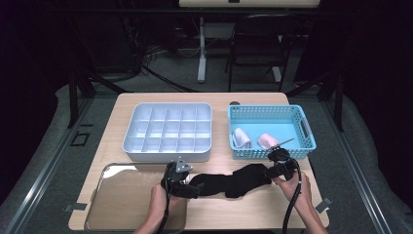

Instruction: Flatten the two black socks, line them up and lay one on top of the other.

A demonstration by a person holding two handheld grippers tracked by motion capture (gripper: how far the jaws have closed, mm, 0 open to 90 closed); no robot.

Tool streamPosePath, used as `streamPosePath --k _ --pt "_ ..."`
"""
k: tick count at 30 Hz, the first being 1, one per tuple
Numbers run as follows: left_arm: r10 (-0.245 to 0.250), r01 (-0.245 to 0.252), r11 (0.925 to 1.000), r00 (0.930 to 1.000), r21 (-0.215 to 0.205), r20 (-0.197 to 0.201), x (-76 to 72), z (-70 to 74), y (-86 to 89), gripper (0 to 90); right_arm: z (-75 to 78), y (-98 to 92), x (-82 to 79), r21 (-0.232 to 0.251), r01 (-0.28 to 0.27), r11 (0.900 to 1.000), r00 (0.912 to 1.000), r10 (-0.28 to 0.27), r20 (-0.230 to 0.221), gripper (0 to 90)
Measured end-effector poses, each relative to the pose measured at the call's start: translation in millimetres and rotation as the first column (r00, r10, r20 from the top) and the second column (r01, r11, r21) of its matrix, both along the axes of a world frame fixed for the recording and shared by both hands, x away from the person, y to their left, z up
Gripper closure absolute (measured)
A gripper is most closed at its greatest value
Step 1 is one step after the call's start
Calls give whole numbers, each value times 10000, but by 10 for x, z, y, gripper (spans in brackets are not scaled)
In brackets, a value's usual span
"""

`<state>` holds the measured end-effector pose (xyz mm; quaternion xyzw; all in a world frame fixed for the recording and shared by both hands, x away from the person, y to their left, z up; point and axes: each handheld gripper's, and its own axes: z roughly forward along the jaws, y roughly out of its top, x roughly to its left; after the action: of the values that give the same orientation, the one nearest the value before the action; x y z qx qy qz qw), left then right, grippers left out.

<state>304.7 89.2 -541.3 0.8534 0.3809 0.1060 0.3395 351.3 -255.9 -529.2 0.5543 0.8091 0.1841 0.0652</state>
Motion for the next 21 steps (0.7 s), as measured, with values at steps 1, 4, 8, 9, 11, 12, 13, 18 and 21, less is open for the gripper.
streamPosePath --k 1,4,8,9,11,12,13,18,21 --pt "-92 92 9999 9999 57 -65 6 -7 1 141 -9 -3 3 25 109 9999 9999 -109 36 537" --pt "-170 172 9998 9997 91 -179 9 -24 -7 137 -41 -53 36 64 165 9998 9996 -164 -245 565" --pt "-244 243 9997 9993 -61 -278 12 -32 -7 123 -125 -74 79 90 123 9999 9975 -116 -690 660" --pt "-262 261 9996 9992 -61 -289 13 -34 -8 120 -130 -75 83 222 130 9997 9971 -113 -746 707" --pt "-320 318 9995 9989 -62 -352 15 -44 -13 114 -118 -69 86 265 86 9996 9971 -66 -754 777" --pt "-326 326 9995 9989 1 -344 15 -48 -16 108 -113 -63 82 278 74 9996 9972 -53 -744 815" --pt "-342 343 9994 9987 10 -378 14 -52 -20 103 -114 -59 80 268 47 9996 9972 -27 -751 831" --pt "-532 536 9985 9978 84 -406 0 -64 -53 94 -55 -72 57 280 77 9996 9974 -57 -713 846" --pt "-552 556 9984 9978 83 -369 0 -67 -57 94 4 -75 33 396 49 9992 9983 -26 -574 842"
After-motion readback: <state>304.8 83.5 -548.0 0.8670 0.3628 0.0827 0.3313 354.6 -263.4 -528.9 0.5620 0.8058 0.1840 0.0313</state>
